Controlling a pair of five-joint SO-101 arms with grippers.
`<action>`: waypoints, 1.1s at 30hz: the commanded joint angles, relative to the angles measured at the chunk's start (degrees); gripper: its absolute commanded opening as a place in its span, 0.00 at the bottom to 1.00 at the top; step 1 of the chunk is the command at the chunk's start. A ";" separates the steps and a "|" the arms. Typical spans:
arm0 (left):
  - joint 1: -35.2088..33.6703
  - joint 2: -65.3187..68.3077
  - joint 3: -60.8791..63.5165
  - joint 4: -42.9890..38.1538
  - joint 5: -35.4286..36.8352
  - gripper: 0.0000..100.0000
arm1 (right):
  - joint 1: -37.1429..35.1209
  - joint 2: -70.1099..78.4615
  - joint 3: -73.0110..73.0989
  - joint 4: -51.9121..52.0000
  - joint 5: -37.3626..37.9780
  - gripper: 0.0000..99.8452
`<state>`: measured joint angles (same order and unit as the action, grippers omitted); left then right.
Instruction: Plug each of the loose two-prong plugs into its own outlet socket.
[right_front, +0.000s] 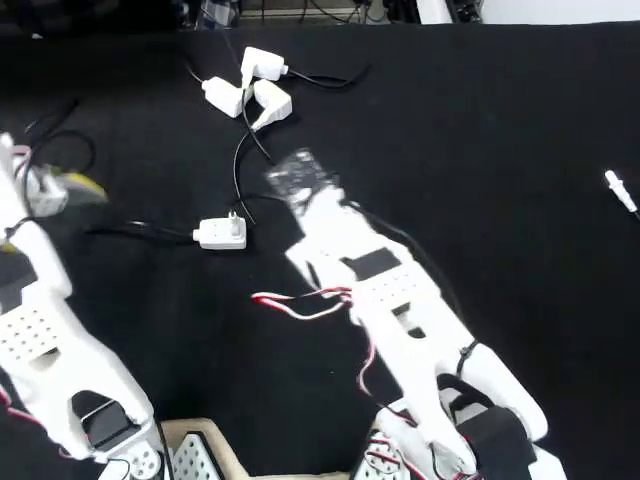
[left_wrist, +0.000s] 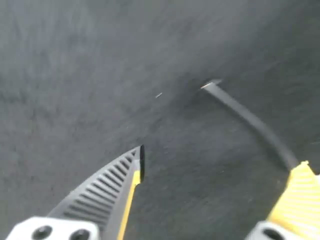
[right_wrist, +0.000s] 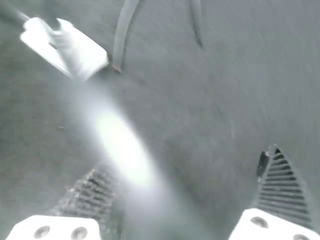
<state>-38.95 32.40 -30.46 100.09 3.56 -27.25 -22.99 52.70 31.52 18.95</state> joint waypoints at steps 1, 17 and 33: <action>-1.98 -3.16 7.60 0.53 -0.70 0.43 | -5.63 3.47 -9.36 4.04 3.43 0.38; -2.33 -3.25 32.66 -13.54 9.41 0.43 | -14.95 45.67 -55.16 28.31 11.34 0.38; -2.42 -3.25 32.66 -13.10 9.49 0.43 | -13.98 68.35 -83.56 29.98 16.53 0.37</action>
<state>-40.53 29.67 1.71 87.87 12.70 -42.81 43.74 -24.40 61.14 33.89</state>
